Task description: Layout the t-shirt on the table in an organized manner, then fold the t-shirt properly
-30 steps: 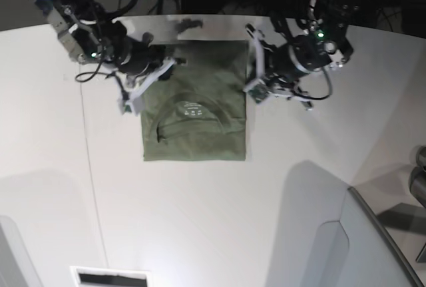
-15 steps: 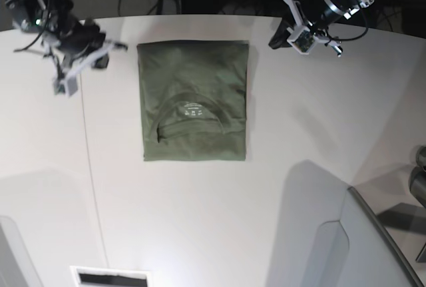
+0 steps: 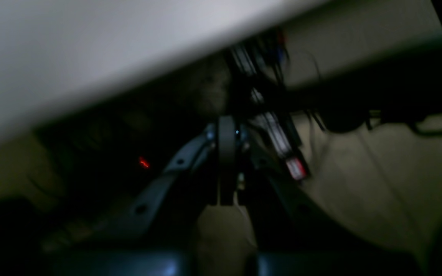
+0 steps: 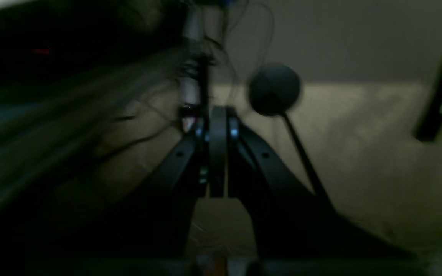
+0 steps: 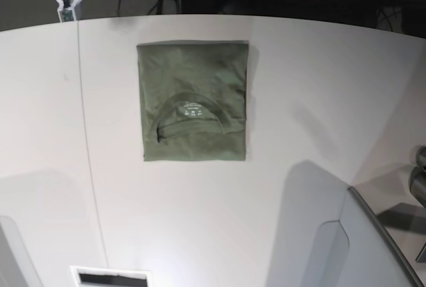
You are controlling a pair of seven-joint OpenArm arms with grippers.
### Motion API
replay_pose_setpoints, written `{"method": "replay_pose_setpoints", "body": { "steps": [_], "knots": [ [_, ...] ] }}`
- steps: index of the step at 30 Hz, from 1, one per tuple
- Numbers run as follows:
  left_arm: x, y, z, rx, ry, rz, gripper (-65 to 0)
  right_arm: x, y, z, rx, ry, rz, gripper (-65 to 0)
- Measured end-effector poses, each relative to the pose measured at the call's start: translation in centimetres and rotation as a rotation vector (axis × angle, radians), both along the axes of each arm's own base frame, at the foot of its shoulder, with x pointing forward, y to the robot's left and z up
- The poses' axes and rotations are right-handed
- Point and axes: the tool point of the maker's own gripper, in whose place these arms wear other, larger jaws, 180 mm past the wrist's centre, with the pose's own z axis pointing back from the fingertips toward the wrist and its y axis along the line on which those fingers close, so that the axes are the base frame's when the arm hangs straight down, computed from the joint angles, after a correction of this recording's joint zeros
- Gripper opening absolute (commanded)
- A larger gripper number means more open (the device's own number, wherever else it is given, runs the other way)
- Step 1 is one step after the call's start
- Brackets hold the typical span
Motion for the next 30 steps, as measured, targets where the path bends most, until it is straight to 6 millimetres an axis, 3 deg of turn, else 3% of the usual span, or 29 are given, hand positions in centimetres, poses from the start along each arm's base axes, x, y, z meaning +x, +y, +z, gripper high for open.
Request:
{"method": "replay_pose_setpoints", "body": {
  "steps": [2,4,7,9,12,14,17,21,23,28,30],
  "knots": [
    [-3.0,-1.2,-3.1,-0.032,0.114,0.005,-65.0,-1.6,-0.2,-2.5,-0.023,0.076,-0.001,-65.0],
    [-5.1,-2.7,-5.6,-0.078,0.204,0.006,-65.0,-3.5,1.2,-4.6,-0.013,0.143,0.031,-65.0],
    [-7.8,-4.4,-9.1,-0.122,0.330,0.013,-65.0,-8.0,3.4,-7.9,-0.003,0.299,0.112,-65.0],
    [-9.1,-4.9,-11.4,-0.131,0.422,0.047,-65.0,-9.4,2.8,-10.3,-0.058,0.338,0.163,-65.0],
    [-10.1,-4.4,-15.1,-0.088,0.549,0.125,-65.0,-10.5,-0.2,-13.4,-0.206,0.387,0.220,-65.0],
    [-8.5,-4.2,-17.0,-0.075,0.542,0.237,-65.0,-10.0,-2.3,-14.8,-0.294,0.365,0.267,-65.0],
    [-4.7,-3.6,-17.6,-0.072,0.375,0.364,-65.0,-8.1,-4.4,-14.9,-0.387,0.195,0.360,-65.0],
    [-2.8,-2.4,-17.7,-0.002,0.272,0.375,-65.0,-7.2,-2.8,-14.6,-0.333,-0.005,0.413,-64.8],
    [-1.7,-2.6,-17.6,-0.008,0.244,0.349,-65.0,-7.5,-2.3,-14.7,-0.312,-0.002,0.392,-64.8],
    [1.8,-3.3,-17.3,-0.011,0.171,0.177,-65.0,-4.7,-2.0,-14.7,-0.307,-0.071,0.386,-64.4],
    [2.0,-3.6,-17.4,-0.004,0.180,0.106,-65.0,-4.3,-1.4,-14.7,-0.301,-0.089,0.387,-64.4]
  ]
}}
